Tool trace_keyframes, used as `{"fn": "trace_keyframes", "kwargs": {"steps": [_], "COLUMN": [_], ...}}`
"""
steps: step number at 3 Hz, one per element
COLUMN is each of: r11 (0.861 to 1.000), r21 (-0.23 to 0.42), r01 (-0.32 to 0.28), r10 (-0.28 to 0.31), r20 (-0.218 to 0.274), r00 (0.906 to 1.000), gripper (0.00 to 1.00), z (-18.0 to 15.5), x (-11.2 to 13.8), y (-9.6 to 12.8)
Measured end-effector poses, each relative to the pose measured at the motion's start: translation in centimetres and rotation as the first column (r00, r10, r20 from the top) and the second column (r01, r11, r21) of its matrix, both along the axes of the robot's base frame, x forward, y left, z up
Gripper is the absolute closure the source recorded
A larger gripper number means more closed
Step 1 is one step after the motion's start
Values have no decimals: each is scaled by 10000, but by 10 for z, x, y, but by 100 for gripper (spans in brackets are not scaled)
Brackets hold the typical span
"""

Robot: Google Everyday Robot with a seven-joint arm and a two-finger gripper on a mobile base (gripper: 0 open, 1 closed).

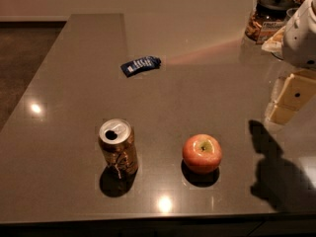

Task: Move orange can near rxbar blueberry

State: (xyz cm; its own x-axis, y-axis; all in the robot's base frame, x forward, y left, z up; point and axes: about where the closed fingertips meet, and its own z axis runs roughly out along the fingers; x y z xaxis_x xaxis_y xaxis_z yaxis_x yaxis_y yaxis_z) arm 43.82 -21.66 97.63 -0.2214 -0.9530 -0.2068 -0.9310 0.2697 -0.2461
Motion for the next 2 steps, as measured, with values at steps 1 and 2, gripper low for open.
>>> {"fn": "trace_keyframes", "kwargs": {"steps": [1, 2], "r11": [10000, 9950], "r21": [78, 807], "r01": [-55, -581], "r10": [55, 570], "r20": [15, 155], "r00": [10000, 9983], "gripper": [0, 0], "z": [1, 6], "x": [0, -2], "y": [3, 27]}}
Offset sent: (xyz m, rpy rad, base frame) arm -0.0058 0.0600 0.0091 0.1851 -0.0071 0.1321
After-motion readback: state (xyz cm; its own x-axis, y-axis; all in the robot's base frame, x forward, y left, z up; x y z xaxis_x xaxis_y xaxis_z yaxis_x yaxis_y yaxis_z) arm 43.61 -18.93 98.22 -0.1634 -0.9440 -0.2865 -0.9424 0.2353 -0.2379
